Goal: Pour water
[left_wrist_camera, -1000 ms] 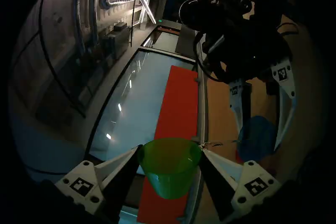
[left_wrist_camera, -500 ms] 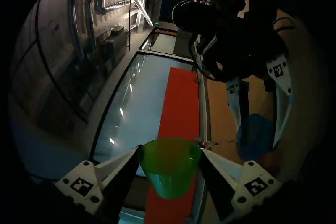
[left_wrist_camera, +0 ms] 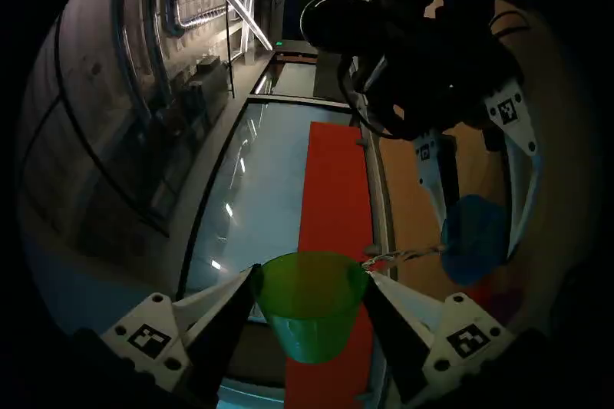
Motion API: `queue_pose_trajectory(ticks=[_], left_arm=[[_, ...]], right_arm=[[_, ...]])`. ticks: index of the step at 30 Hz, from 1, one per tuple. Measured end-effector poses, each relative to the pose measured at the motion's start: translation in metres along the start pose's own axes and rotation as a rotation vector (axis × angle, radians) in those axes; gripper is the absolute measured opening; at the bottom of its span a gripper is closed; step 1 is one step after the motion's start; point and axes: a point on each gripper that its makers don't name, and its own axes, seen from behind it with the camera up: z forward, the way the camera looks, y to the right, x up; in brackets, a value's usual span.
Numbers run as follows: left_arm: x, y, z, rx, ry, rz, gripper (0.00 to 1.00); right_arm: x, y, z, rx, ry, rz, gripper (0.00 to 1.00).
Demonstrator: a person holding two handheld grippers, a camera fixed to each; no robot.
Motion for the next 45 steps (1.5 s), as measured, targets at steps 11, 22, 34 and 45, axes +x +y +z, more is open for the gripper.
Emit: queue_pose_trajectory(ticks=[11, 22, 34, 45], left_arm=[[0.002, -0.002, 0.000, 0.001, -0.006, 0.068, 0.90], [0.004, -0.010, 0.000, 0.011, -0.005, 0.127, 0.89], [0.008, -0.008, -0.003, 0.019, -0.006, 0.205, 0.89], [0.018, -0.012, -0.005, 0.037, 0.001, 0.285, 0.89]], right_arm=[[0.003, 0.001, 0.000, -0.001, 0.003, -0.005, 0.89], [0.006, 0.000, 0.003, 0.002, 0.005, -0.009, 0.89], [0.010, 0.000, 0.005, 0.002, 0.013, -0.008, 0.88], [0.015, 0.001, 0.005, 0.000, 0.025, -0.006, 0.88]])
